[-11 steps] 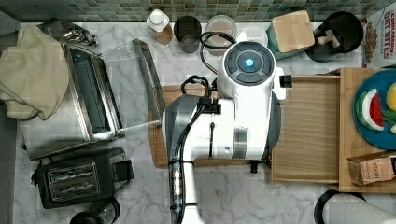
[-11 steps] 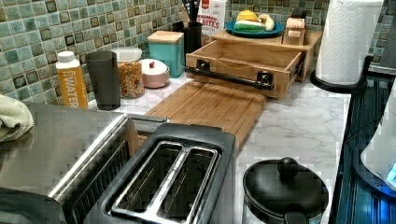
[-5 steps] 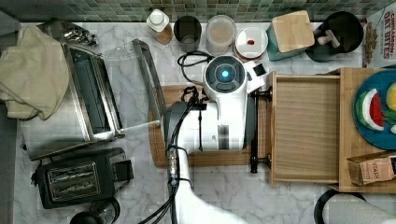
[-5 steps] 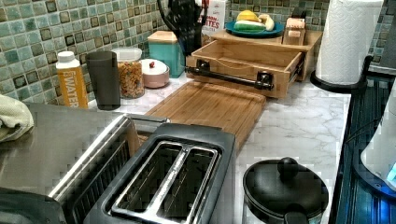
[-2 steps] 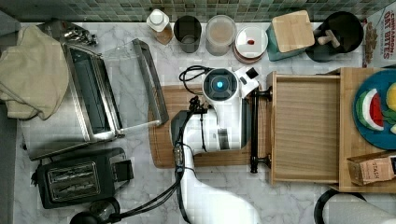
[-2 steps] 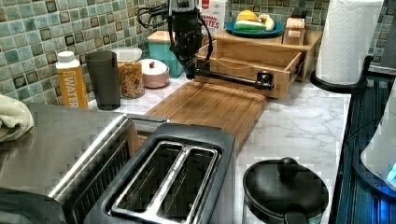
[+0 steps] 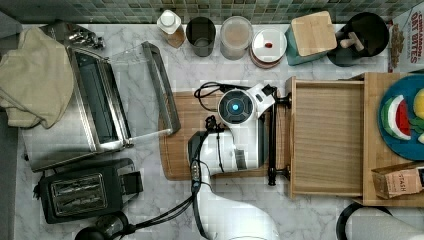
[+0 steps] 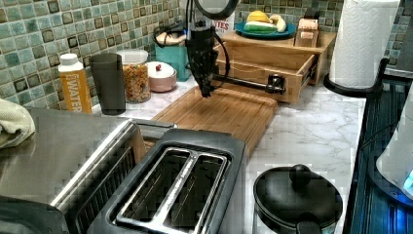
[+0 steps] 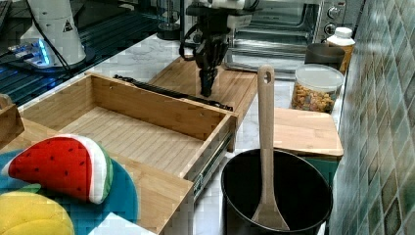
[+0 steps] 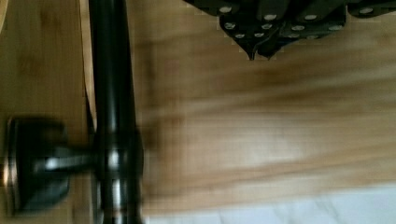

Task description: Close the drawer.

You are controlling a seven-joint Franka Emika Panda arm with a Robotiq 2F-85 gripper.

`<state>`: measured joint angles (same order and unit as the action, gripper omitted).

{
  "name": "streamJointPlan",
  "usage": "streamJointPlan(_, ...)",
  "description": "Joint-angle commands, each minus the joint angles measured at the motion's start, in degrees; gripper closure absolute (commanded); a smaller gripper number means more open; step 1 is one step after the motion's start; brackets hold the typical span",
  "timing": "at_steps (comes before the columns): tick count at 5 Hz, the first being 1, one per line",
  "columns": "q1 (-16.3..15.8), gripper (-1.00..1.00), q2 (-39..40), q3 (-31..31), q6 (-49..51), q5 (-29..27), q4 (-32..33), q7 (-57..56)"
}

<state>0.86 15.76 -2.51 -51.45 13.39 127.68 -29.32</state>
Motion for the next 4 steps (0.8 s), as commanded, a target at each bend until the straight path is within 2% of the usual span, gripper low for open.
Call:
streamJointPlan(1,1.7,1.00,-3.6,-5.3,1.4,6.5,3.0,3.4)
streamJointPlan(2,2.9,1.00,-5.5,-6.1,0.4,9.2,4.7,3.2)
streamJointPlan(4,5.4,1.00,-5.3,-9.8,-0.7,9.7,4.7,-2.0)
